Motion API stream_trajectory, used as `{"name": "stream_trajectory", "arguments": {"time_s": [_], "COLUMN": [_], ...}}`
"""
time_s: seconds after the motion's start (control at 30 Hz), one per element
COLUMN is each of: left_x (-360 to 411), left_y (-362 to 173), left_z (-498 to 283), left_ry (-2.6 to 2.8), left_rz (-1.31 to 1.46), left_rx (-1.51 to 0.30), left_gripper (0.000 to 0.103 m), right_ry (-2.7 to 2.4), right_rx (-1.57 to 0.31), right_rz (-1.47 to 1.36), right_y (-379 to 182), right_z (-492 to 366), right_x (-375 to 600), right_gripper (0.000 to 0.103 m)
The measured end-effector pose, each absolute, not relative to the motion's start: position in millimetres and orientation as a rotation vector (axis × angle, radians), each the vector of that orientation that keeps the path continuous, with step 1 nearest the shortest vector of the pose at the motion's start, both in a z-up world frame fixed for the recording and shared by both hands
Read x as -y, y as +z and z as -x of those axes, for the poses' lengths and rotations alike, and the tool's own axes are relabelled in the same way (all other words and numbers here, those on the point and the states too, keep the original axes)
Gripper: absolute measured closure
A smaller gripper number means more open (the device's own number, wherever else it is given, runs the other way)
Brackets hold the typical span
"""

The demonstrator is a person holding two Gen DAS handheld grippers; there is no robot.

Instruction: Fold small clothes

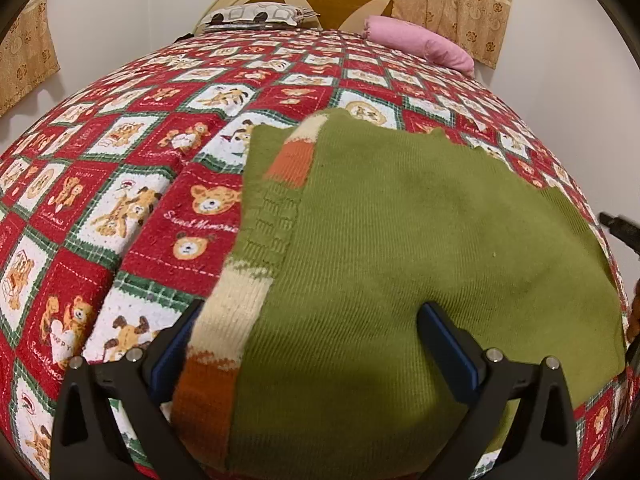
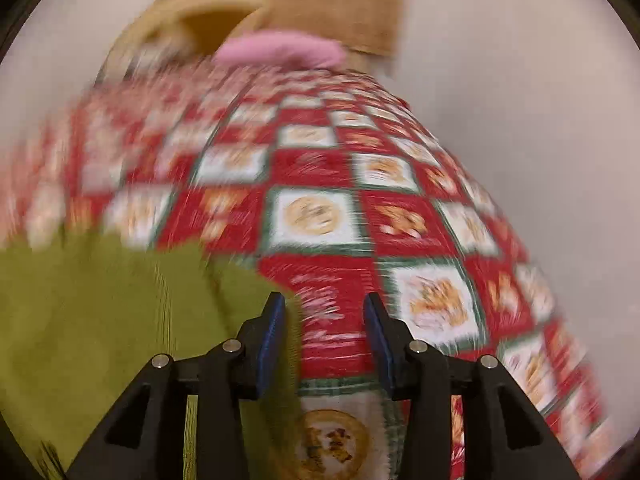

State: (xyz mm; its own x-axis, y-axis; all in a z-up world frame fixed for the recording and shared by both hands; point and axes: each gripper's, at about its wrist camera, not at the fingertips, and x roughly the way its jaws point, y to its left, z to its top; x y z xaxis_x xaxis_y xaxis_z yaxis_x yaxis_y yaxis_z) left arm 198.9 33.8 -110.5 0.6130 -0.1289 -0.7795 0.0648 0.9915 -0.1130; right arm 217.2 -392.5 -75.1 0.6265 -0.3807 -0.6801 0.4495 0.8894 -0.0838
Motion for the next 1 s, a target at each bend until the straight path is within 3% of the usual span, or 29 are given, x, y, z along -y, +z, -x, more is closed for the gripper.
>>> {"name": "stream_trajectory", "arguments": {"time_s": [0.07,0.1,0.2,0.4,0.47,0.57,0.6,0.67,0.8,1.0], "left_x": [-34.2,-33.9,-34.6,-33.8,-34.2,-32.9,-34.2,-33.7,-34.0,-34.2], "left_y": [-110.5,-110.5,-110.4,-110.4,-110.4,-110.5,-110.4,-110.7,-110.6,-110.9], "left_z": [-198.8,-198.8,-198.7,-198.4,-198.3,-198.0,-197.9,-198.3,-198.2,-198.0], "left_ry": [-0.112,-0.112,-0.111,-0.111,-0.111,-0.113,-0.112,-0.113,-0.113,-0.111], "left_rz": [0.076,0.076,0.075,0.075,0.075,0.076,0.077,0.078,0.078,0.075], "left_rx": [-0.904,-0.904,-0.904,-0.903,-0.903,-0.903,-0.902,-0.903,-0.902,-0.902], "left_gripper": [0.0,0.0,0.0,0.0,0.0,0.0,0.0,0.0,0.0,0.0], "right_ry": [-0.453,-0.422,-0.322,-0.167,-0.196,-0.234,-0.304,-0.525,-0.483,-0.377], "right_rx": [-0.701,-0.697,-0.739,-0.945,-0.938,-0.933,-0.91,-0.862,-0.844,-0.735], "right_rz": [-0.229,-0.243,-0.13,-0.113,-0.031,-0.051,-0.043,-0.008,-0.267,-0.203], "right_y": [-63.9,-60.2,-58.3,-106.4,-112.5,-114.5,-112.6,-109.1,-108.9,-64.9], "right_z": [-198.2,-193.6,-200.1,-256.3,-262.3,-263.6,-261.2,-255.0,-235.0,-179.8], "right_x": [412.9,414.1,388.2,354.6,346.5,351.5,356.5,370.0,412.4,360.9], "right_gripper": [0.063,0.071,0.082,0.079,0.074,0.076,0.079,0.103,0.103,0.103]}}
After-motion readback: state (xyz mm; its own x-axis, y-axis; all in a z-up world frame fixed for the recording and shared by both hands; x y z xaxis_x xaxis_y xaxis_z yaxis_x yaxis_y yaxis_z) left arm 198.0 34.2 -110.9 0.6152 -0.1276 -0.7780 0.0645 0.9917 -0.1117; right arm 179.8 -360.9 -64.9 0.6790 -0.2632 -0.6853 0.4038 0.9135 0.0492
